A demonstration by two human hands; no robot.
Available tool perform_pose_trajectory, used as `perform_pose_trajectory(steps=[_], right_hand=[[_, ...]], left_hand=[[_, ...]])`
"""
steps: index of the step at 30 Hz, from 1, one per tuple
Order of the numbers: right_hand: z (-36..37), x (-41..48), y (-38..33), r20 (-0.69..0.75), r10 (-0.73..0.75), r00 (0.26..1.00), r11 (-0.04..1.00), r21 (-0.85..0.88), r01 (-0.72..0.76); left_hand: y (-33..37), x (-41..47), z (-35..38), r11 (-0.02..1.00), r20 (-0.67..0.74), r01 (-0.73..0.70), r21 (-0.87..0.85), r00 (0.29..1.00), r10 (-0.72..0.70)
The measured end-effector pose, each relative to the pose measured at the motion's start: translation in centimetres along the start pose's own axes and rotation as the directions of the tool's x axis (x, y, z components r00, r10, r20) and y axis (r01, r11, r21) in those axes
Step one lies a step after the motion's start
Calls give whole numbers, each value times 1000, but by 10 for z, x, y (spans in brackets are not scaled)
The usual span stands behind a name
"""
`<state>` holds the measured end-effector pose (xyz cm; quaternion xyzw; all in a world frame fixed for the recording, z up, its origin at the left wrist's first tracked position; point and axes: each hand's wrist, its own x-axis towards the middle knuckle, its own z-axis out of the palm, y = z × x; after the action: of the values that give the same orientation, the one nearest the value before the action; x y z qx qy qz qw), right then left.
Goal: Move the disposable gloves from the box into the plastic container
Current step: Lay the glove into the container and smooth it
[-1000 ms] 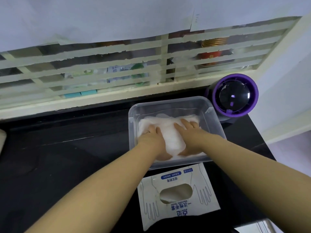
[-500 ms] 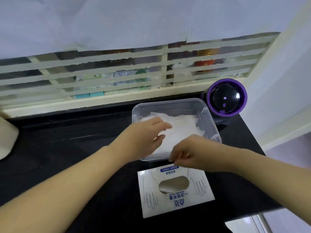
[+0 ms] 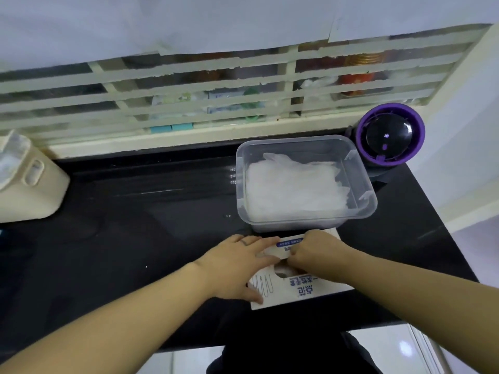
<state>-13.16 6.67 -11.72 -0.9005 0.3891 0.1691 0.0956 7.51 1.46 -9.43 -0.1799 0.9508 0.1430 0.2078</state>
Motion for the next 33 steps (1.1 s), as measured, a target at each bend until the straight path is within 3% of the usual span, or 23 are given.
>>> perform_pose_trajectory(steps=[2, 5, 10, 13, 15, 17, 19, 21, 24, 25, 29, 31, 33], right_hand=[[-1, 1, 0, 74, 22, 997, 1000, -7, -22], [-5, -6, 1, 31, 4, 1000, 999, 51, -6], [-10, -25, 0, -175, 39, 984, 998, 59, -29], [-31, -34, -2, -337, 159, 928, 977, 189, -99], [-53, -41, -5, -476, 336, 813, 899, 420, -125], [-74, -49, -6, -489, 537, 688, 743, 660, -111], [-91, -56, -1, -368, 666, 650, 584, 798, -147], [-101, -63, 5, -184, 713, 676, 421, 884, -204], [-112, -71, 8, 74, 764, 641, 28, 989, -147], [-114, -73, 9, 123, 761, 637, -55, 991, -126], [-112, -80, 12, 256, 715, 650, -254, 962, -100], [-119, -75, 10, 336, 602, 724, -407, 910, -84], [-113, -76, 10, 298, 525, 797, -457, 889, -31]], left_hand=[[0, 0, 1, 1000, 17, 8, -6, 1000, -8], [0, 0, 1, 1000, 18, 15, -10, 1000, -15], [0, -1, 3, 999, 6, 31, -22, 1000, -31], [-1, 0, 0, 999, 14, 38, -20, 999, -37], [-1, 1, -1, 999, 11, 36, -9, 999, -36], [1, 0, -5, 1000, 11, 30, 0, 999, -30], [3, -3, -9, 998, 11, 45, -41, 999, -44], [7, -7, -19, 964, 18, 105, -243, 994, -104], [18, -15, -46, 792, -5, 119, -598, 988, -152], [20, -16, -56, 735, -33, 96, -672, 987, -159], [22, -22, -87, 431, -60, 22, -902, 983, -176], [23, -21, -96, 200, -87, -53, -978, 983, -163], [22, -19, -102, -13, -90, -95, -995, 974, -207]])
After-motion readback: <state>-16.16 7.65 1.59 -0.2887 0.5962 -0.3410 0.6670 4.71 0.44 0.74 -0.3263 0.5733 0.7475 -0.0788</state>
